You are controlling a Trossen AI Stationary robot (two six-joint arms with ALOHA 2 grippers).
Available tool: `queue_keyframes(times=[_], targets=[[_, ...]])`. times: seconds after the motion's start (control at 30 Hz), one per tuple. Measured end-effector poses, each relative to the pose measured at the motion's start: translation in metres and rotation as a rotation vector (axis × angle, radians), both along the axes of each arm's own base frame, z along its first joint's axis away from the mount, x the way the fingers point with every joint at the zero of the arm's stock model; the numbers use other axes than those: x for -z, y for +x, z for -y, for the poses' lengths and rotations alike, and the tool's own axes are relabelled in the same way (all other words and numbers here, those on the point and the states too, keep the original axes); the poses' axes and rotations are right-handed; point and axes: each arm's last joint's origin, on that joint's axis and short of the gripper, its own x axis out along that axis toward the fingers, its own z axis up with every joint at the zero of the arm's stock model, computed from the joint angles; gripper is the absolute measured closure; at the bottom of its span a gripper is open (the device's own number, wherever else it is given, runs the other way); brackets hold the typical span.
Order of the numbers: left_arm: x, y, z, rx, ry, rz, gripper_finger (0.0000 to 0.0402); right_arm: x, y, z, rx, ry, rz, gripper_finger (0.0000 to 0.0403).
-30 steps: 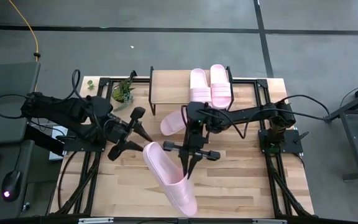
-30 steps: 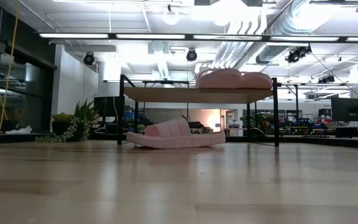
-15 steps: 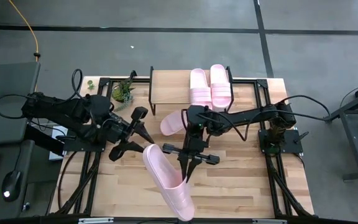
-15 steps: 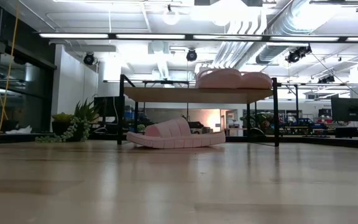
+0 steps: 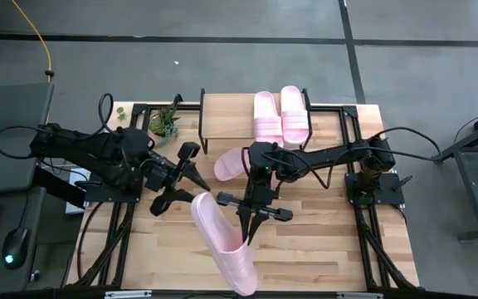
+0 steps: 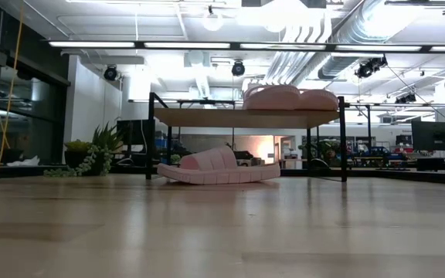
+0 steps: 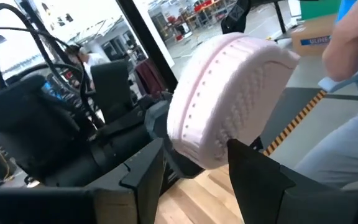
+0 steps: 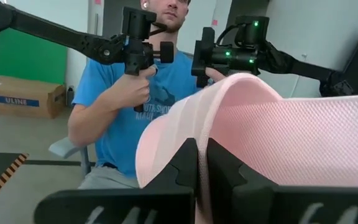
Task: Pick and place slides into the shelf
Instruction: Put the pink slide on the shelf
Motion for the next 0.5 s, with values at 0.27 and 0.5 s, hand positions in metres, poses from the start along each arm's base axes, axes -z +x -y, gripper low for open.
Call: queue_keyframes(times=[0.27, 0.5], targets=[[0.005, 0.007, 0.002, 0.053, -0.004, -0.022, 0.0240, 0.000, 0.000, -0.001, 0.014, 0.000, -0.001, 0.0402], [0.007, 0.012, 0.005, 0.123, -0.018, -0.026, 0.0240, 0.000, 0.001, 0.000, 0.022, 0.000, -0.004, 0.0402]])
